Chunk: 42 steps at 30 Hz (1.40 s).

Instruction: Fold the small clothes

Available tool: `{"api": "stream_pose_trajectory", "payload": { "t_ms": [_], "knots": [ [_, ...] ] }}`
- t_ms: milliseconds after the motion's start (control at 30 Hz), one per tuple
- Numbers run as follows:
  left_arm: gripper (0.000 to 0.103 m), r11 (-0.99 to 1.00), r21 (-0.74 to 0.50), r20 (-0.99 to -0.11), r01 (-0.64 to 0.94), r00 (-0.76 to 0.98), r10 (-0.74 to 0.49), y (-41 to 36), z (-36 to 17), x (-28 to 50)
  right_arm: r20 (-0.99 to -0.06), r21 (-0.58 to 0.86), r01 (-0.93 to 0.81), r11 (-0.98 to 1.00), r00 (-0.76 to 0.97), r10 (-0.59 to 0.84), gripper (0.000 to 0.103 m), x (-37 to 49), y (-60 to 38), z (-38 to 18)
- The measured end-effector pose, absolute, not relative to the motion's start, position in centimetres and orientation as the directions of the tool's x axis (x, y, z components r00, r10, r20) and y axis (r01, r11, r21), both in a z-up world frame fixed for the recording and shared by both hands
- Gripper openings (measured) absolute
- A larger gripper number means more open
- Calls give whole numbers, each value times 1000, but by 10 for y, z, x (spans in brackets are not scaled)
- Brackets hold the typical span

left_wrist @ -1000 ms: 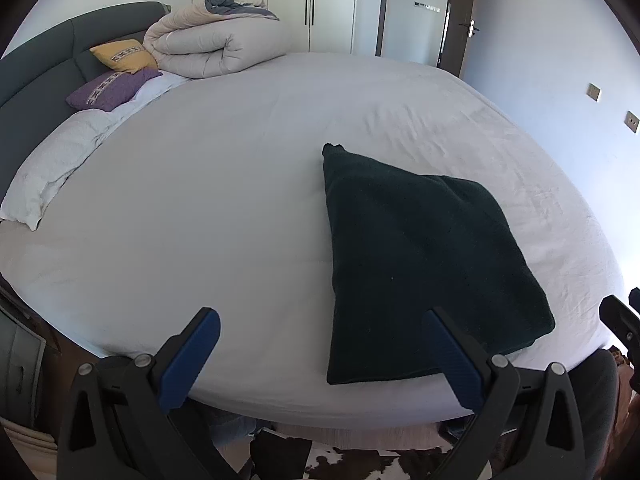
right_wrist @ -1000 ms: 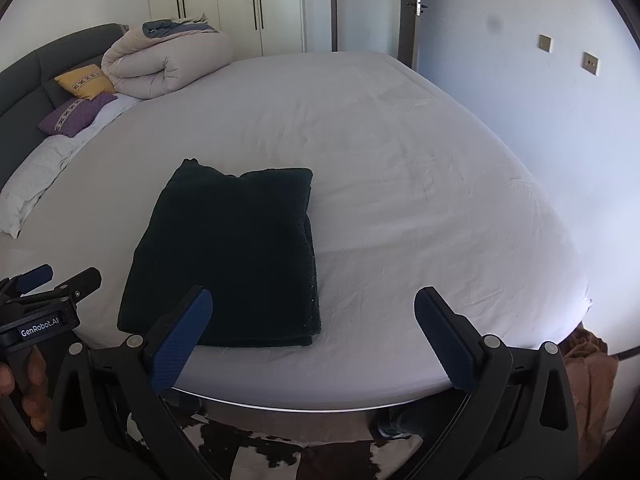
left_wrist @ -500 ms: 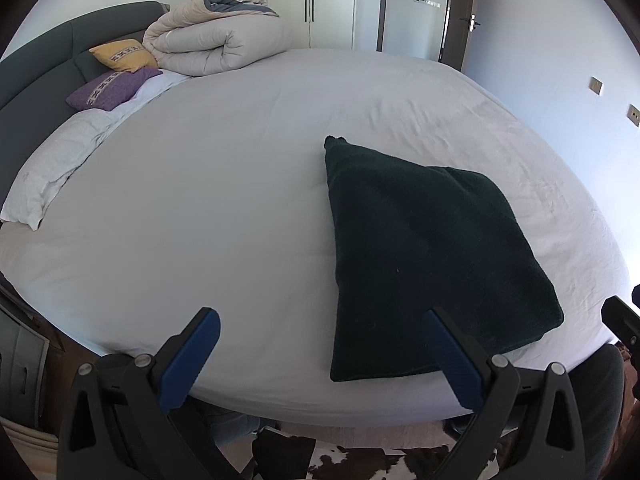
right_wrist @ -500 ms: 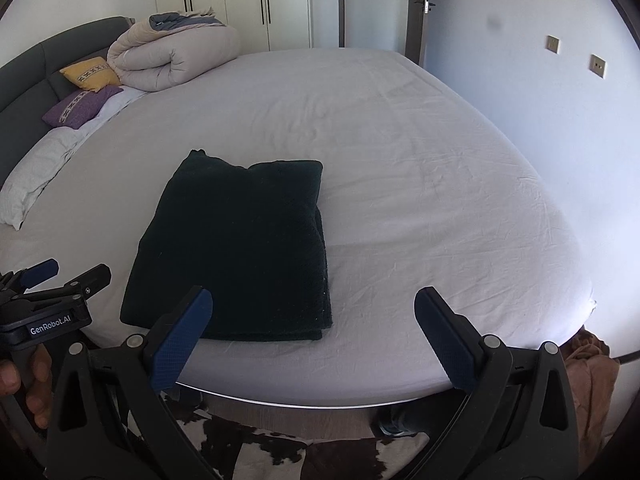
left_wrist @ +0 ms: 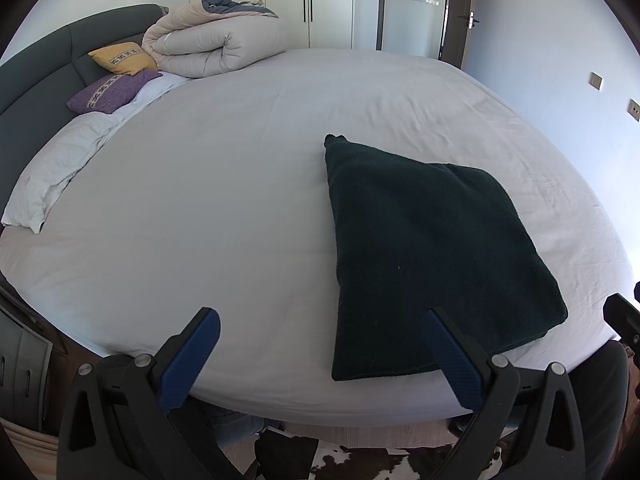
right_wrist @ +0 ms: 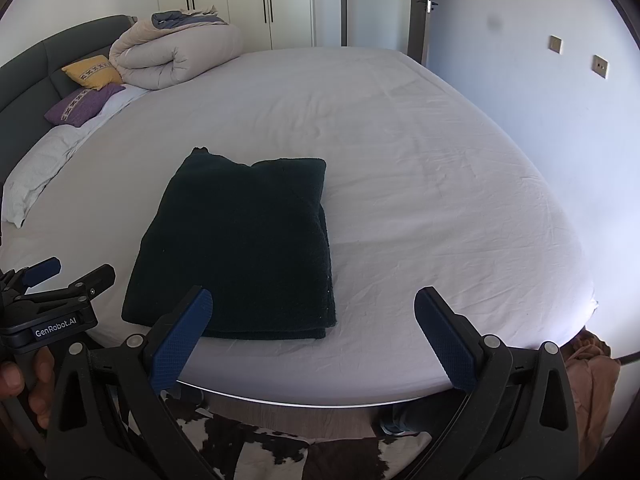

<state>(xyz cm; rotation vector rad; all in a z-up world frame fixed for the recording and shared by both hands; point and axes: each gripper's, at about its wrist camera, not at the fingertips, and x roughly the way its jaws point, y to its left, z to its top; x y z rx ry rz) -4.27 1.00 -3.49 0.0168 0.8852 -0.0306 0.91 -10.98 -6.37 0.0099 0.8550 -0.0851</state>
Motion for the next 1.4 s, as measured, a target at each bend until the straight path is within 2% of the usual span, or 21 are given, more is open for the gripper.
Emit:
{"api": "stream_pose_trajectory", "payload": {
  "t_ms": [1400],
  "knots": [
    [103, 999, 3, -777, 39, 629, -23, 10, -36, -42, -757, -25, 79, 997, 650, -71, 103, 10, -107, -66]
  ]
}}
